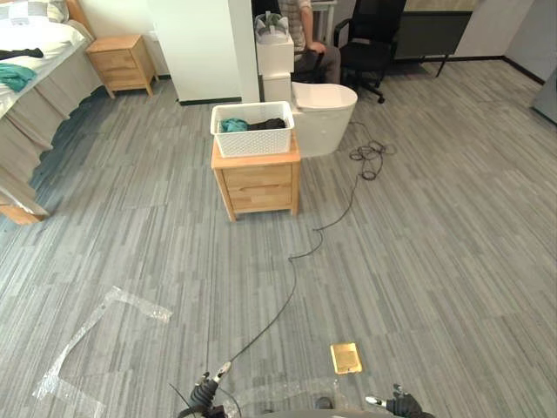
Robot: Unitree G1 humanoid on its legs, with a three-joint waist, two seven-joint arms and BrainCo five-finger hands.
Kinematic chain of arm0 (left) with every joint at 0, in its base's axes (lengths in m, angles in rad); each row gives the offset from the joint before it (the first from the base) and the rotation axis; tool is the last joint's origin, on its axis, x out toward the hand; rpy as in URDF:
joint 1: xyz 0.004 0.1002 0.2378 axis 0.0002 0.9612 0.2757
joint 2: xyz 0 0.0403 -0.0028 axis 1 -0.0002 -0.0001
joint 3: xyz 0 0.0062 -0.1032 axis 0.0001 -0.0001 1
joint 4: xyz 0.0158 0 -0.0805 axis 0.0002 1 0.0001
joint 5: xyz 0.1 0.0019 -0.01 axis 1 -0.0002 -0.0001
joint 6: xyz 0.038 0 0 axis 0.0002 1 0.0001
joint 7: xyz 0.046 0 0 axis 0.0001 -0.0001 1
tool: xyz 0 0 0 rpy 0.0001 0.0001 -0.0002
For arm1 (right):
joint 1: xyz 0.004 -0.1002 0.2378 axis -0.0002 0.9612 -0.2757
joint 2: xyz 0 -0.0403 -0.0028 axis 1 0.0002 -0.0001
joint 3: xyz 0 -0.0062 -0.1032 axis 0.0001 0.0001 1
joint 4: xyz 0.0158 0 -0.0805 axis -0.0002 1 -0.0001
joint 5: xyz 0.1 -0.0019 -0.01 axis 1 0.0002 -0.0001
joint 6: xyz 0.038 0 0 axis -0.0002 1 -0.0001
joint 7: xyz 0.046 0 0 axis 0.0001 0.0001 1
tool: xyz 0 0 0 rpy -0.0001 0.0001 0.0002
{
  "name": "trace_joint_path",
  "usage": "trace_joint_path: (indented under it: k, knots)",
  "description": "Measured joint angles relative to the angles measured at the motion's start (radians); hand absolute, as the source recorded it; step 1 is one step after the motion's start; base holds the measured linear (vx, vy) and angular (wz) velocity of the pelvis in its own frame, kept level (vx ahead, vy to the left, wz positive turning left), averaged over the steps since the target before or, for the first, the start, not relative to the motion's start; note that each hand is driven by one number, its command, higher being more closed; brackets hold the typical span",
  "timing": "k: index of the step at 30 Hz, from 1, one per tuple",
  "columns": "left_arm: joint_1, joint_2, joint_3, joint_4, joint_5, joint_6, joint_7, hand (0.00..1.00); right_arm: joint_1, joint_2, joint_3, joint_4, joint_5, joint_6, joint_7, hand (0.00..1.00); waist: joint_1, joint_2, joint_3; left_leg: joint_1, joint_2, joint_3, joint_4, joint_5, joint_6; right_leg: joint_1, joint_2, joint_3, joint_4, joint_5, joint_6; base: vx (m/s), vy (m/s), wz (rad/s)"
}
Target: Pick up the laundry basket with both hands and put the clothes into the washing machine.
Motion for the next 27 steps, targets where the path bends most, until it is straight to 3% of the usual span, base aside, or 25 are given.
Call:
trace_joint_path:
  k: [6, 21, 27]
  knots:
    - [0.001, 0.004, 0.001, 0.004, -0.010, 0.000, -0.020, 0.00, 0.003, 0.000, 0.006, 0.000, 0.000, 0.000, 0.003, 0.00, 0.001, -0.005, 0.001, 0.004, -0.001, 0.003, -0.017, 0.003, 0.000, 0.003, 0.001, 0.000, -0.018, 0.011, -0.015, 0.01, 0.001, 0.00]
    - [-0.007, 0.003, 0.013, 0.022, -0.009, 0.000, -0.018, 0.00, -0.003, 0.005, -0.002, 0.001, 0.012, 0.000, 0.006, 0.00, 0.000, -0.006, 0.001, 0.018, 0.001, 0.007, -0.012, -0.003, -0.009, 0.018, 0.000, -0.004, -0.013, -0.003, 0.013, -0.01, -0.002, 0.00]
    - [-0.002, 0.002, 0.019, 0.022, -0.005, -0.007, 0.005, 0.00, -0.015, 0.004, 0.002, 0.003, 0.116, 0.000, 0.026, 0.00, 0.003, -0.013, 0.008, -0.004, 0.003, 0.026, 0.020, -0.018, -0.003, 0.004, 0.000, 0.018, -0.006, 0.001, 0.007, -0.06, -0.007, -0.07]
